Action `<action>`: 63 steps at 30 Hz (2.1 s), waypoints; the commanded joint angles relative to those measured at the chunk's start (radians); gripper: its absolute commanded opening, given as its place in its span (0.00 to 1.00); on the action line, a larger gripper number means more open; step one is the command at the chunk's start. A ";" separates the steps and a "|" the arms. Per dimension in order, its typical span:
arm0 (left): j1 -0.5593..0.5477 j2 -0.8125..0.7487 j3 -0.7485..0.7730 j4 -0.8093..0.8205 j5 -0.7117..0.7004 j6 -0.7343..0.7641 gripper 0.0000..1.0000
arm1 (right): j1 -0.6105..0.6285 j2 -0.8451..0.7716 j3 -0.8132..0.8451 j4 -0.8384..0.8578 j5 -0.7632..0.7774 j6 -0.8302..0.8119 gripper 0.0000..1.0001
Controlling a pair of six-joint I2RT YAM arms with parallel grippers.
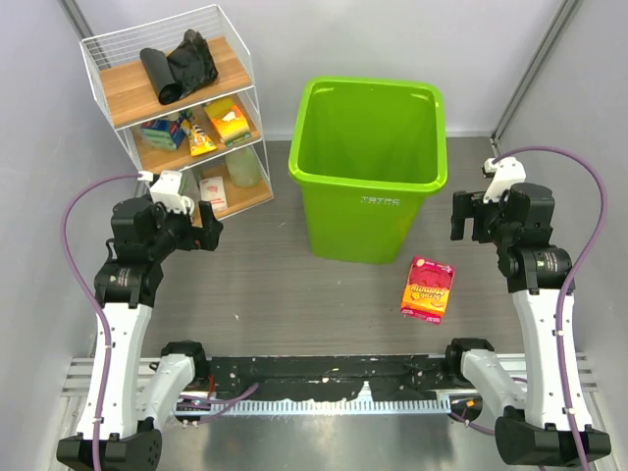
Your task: Put the trash bags into the trash bin
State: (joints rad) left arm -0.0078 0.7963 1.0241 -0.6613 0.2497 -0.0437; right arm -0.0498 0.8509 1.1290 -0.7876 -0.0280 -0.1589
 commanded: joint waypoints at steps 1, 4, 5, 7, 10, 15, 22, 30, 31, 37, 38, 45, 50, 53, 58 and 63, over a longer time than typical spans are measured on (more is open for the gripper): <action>0.003 -0.005 -0.001 0.049 0.002 0.007 1.00 | -0.004 -0.009 -0.001 0.025 -0.001 -0.007 1.00; 0.003 -0.008 0.001 0.046 -0.001 0.010 1.00 | -0.004 -0.006 -0.002 -0.013 -0.033 -0.040 1.00; 0.003 -0.008 -0.001 0.043 -0.001 0.008 1.00 | -0.004 -0.006 -0.002 -0.025 -0.038 -0.051 1.00; 0.003 -0.014 -0.005 0.040 -0.004 0.015 1.00 | -0.004 0.002 -0.006 -0.074 -0.033 -0.086 1.00; 0.003 -0.019 -0.015 0.045 -0.012 0.019 1.00 | -0.004 -0.016 -0.024 -0.174 -0.081 -0.203 1.00; 0.003 -0.014 -0.030 0.055 -0.027 0.025 1.00 | -0.004 -0.075 -0.063 -0.318 -0.284 -0.459 1.00; 0.003 0.003 -0.041 0.066 -0.055 0.036 1.00 | 0.007 -0.078 -0.123 -0.360 -0.440 -0.617 0.99; 0.003 0.021 -0.047 0.100 -0.059 0.039 1.00 | 0.180 -0.059 -0.234 -0.231 -0.523 -0.622 0.96; 0.003 0.024 -0.048 0.106 -0.059 0.039 1.00 | 0.206 -0.056 -0.247 -0.188 -0.504 -0.607 0.96; 0.003 0.066 -0.048 0.127 -0.069 0.039 1.00 | 0.512 0.011 -0.348 -0.012 -0.343 -0.525 0.93; 0.003 0.070 -0.048 0.127 -0.075 0.039 1.00 | 0.551 0.016 -0.360 0.011 -0.296 -0.506 0.92; 0.003 0.078 -0.044 0.135 -0.078 0.033 1.00 | 0.781 0.171 -0.390 0.266 -0.127 -0.456 0.92; 0.003 0.067 -0.042 0.144 -0.082 0.039 1.00 | 0.847 0.350 -0.334 0.422 -0.096 -0.430 0.92; 0.003 0.055 -0.021 0.124 -0.079 0.071 1.00 | 0.880 0.439 -0.290 0.487 -0.060 -0.415 0.91; 0.003 0.020 0.056 0.060 -0.069 0.097 1.00 | 0.880 0.536 -0.296 0.686 0.077 -0.410 0.89; 0.003 0.020 0.154 -0.021 -0.035 0.081 1.00 | 0.808 0.611 -0.258 0.769 0.083 -0.393 0.89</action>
State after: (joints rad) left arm -0.0078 0.8318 1.0782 -0.6384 0.1818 0.0345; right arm 0.8139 1.4296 0.8051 -0.1848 -0.0078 -0.5762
